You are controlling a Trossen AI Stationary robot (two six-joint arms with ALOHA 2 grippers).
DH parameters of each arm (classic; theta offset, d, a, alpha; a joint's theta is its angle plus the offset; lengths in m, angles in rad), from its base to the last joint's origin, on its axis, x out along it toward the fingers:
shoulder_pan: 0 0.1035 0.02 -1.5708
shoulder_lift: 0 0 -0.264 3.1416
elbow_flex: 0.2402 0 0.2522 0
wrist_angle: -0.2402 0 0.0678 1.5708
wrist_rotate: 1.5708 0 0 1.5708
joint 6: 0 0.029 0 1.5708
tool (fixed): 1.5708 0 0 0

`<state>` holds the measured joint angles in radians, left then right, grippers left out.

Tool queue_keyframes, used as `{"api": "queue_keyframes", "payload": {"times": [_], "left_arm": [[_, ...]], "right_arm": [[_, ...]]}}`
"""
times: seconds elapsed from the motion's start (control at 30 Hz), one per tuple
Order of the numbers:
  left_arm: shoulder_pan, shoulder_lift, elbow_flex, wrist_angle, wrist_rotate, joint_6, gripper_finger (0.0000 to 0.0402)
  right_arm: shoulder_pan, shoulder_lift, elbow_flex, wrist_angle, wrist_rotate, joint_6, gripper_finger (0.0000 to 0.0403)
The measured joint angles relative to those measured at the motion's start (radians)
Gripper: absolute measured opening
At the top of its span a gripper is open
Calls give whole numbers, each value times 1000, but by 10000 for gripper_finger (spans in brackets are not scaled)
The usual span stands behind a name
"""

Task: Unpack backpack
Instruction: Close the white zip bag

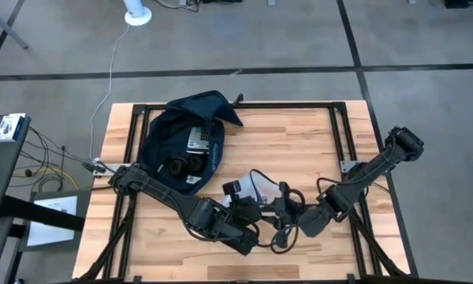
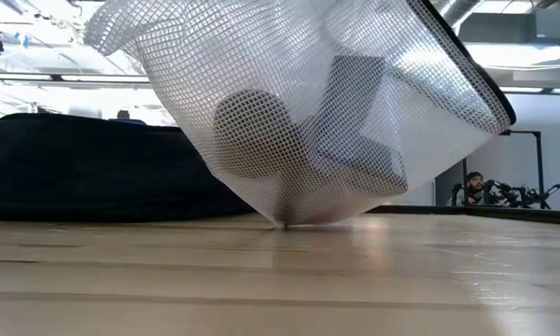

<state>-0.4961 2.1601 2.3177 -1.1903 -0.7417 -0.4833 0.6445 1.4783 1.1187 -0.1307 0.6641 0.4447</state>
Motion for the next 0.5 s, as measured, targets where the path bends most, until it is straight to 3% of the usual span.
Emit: {"api": "queue_keyframes", "payload": {"times": [0.1, 0.5], "left_arm": [[-1, 0, 0, 0, 1, -1, 0], [-29, 1, 0, -25, 26, 1, 0]], "right_arm": [[4, -1, 0, 3, 32, -7, 9], [44, -54, 0, -35, 57, -27, 1]]}}
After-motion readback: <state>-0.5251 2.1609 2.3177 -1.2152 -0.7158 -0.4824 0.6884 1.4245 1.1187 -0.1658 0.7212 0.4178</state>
